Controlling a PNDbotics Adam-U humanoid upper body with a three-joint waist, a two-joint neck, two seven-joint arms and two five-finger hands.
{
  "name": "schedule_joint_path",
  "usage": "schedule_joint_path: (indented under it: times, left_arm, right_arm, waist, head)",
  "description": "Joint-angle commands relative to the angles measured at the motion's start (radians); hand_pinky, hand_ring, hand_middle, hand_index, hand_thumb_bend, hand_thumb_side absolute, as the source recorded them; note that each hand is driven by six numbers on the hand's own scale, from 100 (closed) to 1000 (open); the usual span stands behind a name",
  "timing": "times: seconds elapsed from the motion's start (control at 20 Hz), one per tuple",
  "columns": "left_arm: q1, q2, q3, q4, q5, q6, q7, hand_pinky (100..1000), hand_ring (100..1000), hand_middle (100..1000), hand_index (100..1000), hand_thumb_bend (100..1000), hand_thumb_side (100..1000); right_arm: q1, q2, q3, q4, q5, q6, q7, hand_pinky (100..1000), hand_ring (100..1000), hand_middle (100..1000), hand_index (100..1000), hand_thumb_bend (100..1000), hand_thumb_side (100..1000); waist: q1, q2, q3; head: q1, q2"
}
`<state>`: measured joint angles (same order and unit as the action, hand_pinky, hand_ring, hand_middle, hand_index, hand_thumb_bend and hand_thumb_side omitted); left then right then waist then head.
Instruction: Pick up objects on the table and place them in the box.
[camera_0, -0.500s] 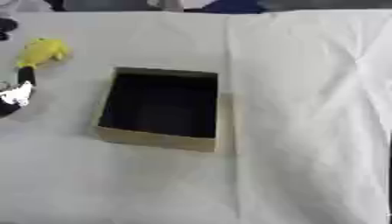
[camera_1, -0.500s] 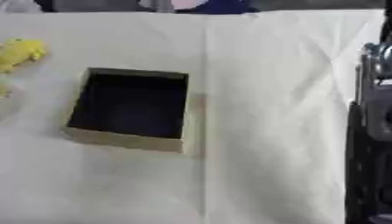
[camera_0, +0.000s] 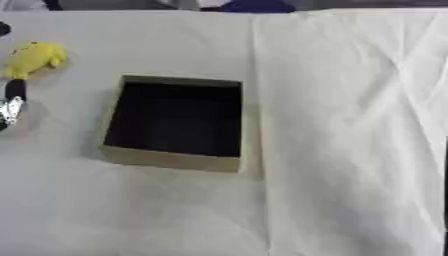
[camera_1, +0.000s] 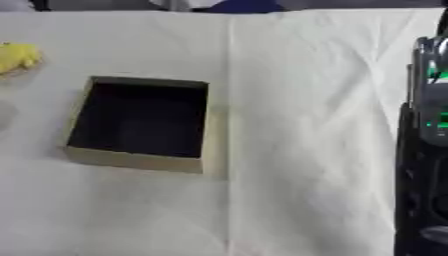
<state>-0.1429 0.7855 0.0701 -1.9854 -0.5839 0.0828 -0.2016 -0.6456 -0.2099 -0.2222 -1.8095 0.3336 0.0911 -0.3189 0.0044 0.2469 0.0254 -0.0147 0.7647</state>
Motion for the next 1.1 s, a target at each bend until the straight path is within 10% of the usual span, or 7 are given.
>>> schedule_joint_path:
  times: [0.05,1.1]
  left_arm:
    - [-0.014,0.044,0.004,-0.015,-0.015,0.008,-0.023,830,883,926,973,100,144]
    - [-0.08,0.195,-0.027,0.123,-0.066,0.062,-0.224,883,917,944,975,348,172]
  right_arm:
    - [-0.022,-0.026,-0.009,-0.003,0.016,0.002,-0.006,786,914,538,770,108,878]
    - [-0.031,-0.051,-0.013,0.045,0.035,0.007,-0.003,787,916,531,771,106,879]
  waist:
    - [0.002,-0.015,0.0]
    - [0.005,-0.027,0.001]
  head:
    - [0.017,0.005]
    - [0.038,0.005]
